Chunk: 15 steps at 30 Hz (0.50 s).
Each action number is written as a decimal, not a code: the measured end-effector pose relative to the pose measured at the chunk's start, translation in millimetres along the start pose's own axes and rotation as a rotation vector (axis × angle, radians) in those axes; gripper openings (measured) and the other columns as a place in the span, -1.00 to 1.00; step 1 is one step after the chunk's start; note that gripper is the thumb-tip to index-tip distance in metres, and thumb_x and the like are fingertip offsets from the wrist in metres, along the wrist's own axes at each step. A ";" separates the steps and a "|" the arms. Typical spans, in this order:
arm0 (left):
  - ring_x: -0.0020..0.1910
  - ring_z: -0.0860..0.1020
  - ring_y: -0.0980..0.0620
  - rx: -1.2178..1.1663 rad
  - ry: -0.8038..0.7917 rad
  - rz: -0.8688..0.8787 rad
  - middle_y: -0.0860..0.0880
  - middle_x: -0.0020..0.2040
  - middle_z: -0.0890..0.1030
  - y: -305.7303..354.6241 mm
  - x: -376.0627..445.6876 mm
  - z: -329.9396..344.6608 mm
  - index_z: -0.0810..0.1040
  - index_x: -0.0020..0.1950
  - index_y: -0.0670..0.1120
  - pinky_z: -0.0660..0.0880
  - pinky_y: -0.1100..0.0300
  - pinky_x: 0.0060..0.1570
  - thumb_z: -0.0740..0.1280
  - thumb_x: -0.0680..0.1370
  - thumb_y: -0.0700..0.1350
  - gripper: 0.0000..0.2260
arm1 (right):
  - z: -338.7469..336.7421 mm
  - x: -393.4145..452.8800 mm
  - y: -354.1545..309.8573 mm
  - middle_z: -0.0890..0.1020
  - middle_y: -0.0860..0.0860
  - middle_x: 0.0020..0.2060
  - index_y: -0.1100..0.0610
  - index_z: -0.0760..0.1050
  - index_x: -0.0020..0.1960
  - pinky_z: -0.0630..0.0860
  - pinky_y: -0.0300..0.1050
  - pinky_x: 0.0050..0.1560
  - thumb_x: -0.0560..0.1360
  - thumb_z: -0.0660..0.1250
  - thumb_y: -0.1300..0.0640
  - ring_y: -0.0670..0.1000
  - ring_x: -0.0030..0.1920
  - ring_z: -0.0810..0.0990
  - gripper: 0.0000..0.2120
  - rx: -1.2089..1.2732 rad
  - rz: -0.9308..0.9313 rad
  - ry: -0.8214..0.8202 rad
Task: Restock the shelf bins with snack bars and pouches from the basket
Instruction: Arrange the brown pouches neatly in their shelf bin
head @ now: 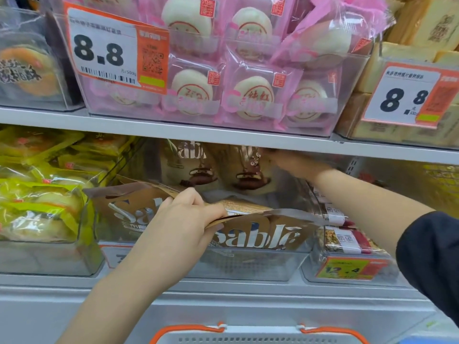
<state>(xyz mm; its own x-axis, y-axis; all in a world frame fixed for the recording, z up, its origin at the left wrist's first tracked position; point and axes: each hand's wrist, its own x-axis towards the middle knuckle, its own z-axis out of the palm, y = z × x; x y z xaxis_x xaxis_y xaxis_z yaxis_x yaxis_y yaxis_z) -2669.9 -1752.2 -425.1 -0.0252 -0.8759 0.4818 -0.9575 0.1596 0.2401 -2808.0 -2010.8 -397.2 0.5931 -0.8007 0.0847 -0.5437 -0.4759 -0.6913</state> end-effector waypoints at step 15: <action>-0.12 0.22 0.09 0.084 -0.118 -0.131 0.06 -0.07 0.33 8.8 5.2 -5.3 0.45 0.24 0.20 0.18 0.20 -0.06 0.12 0.62 0.04 -0.77 | -7.0 0.0 6.9 0.50 -0.04 0.26 0.07 0.43 0.33 0.31 -0.19 0.34 0.50 0.40 0.14 -0.03 0.27 0.45 -0.58 0.050 -0.047 0.034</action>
<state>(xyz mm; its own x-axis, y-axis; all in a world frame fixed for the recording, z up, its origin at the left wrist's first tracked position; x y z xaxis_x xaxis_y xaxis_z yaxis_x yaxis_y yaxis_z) -2676.9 -1752.9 -415.9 0.0727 -0.9350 0.3472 -0.9753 0.0062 0.2209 -2816.0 -2016.6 -397.0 0.5959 -0.7904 0.1418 -0.4848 -0.4949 -0.7211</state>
